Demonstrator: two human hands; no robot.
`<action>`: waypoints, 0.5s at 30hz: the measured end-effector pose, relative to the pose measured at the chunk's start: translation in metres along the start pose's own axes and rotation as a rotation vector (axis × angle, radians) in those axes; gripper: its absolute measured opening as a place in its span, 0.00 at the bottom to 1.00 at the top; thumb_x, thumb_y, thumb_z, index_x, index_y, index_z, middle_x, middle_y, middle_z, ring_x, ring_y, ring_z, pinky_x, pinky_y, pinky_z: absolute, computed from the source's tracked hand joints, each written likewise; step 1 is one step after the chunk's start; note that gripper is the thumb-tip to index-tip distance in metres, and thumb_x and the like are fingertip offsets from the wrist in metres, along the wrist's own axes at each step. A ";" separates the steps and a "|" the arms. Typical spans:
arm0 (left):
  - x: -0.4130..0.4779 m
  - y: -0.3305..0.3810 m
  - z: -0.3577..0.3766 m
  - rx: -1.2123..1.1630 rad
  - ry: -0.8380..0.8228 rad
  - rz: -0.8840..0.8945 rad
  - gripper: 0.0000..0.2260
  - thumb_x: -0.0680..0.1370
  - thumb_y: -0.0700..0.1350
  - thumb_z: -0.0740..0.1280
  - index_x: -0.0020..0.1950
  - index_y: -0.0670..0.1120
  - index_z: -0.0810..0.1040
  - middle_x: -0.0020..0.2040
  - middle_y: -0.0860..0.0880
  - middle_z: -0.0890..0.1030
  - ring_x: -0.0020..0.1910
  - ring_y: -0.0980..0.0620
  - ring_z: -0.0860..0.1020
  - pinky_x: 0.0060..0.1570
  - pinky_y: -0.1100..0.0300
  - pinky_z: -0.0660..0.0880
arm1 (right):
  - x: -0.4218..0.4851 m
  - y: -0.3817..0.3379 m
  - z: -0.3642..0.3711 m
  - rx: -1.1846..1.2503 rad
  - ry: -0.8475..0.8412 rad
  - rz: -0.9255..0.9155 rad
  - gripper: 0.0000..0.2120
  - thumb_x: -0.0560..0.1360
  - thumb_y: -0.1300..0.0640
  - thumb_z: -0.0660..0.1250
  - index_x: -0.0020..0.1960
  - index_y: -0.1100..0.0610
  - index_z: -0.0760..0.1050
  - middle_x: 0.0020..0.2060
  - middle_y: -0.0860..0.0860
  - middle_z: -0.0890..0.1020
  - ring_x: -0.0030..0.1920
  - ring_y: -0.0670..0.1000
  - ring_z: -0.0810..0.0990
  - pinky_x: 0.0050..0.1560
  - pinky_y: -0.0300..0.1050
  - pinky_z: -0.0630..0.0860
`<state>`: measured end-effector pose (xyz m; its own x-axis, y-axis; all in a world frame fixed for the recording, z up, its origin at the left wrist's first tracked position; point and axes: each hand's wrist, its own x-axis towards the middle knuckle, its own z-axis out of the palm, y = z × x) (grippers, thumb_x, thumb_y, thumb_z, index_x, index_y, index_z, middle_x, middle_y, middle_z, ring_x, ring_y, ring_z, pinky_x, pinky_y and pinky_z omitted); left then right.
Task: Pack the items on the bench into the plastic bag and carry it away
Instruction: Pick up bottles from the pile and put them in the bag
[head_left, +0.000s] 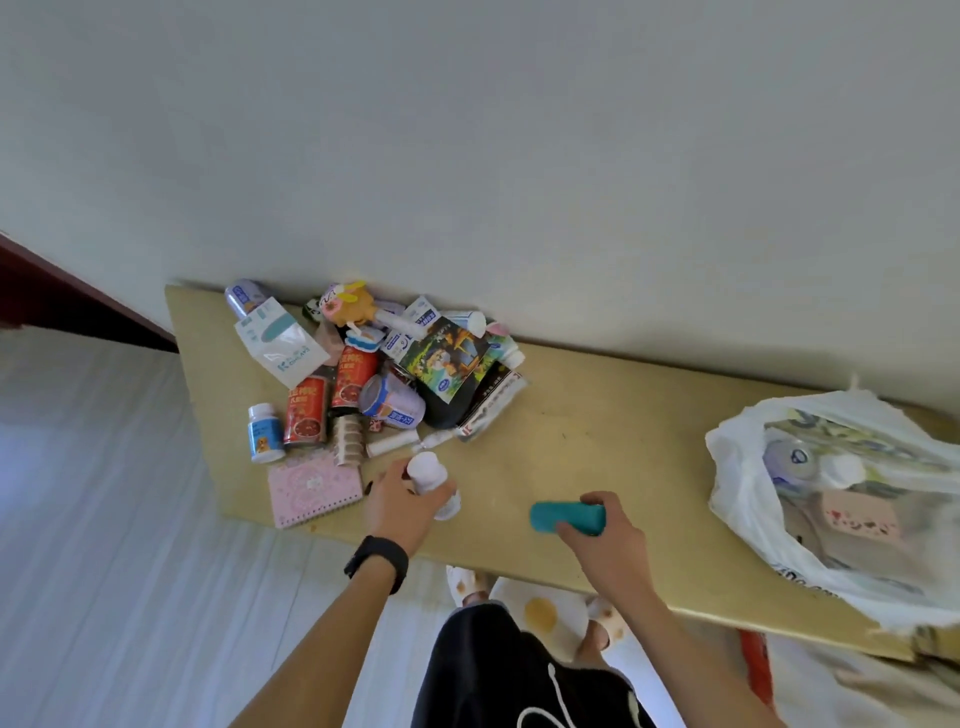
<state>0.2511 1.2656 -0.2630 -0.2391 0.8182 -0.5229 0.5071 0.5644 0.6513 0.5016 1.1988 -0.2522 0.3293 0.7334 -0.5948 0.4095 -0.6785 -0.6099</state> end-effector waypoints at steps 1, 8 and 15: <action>-0.011 0.005 0.009 -0.041 -0.010 -0.001 0.27 0.66 0.60 0.77 0.60 0.54 0.75 0.54 0.52 0.80 0.49 0.52 0.80 0.50 0.51 0.79 | -0.005 0.004 -0.011 0.143 0.016 0.041 0.17 0.71 0.52 0.74 0.57 0.48 0.72 0.43 0.50 0.83 0.37 0.50 0.84 0.38 0.44 0.80; -0.080 0.068 0.096 -0.171 -0.194 0.050 0.14 0.71 0.52 0.77 0.51 0.57 0.76 0.48 0.59 0.81 0.47 0.60 0.79 0.41 0.65 0.73 | -0.038 0.053 -0.130 0.739 0.185 0.122 0.16 0.71 0.60 0.76 0.56 0.57 0.75 0.46 0.58 0.83 0.41 0.59 0.86 0.45 0.50 0.84; -0.126 0.115 0.180 -0.106 -0.325 0.099 0.15 0.70 0.53 0.76 0.53 0.59 0.75 0.51 0.59 0.81 0.47 0.59 0.80 0.42 0.65 0.74 | -0.037 0.134 -0.262 0.499 0.615 0.163 0.18 0.72 0.50 0.75 0.58 0.50 0.73 0.47 0.50 0.84 0.43 0.54 0.85 0.46 0.53 0.83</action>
<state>0.4885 1.2075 -0.2213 0.0918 0.8016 -0.5907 0.4223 0.5059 0.7522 0.7671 1.0917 -0.1748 0.8207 0.4174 -0.3902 -0.0639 -0.6116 -0.7886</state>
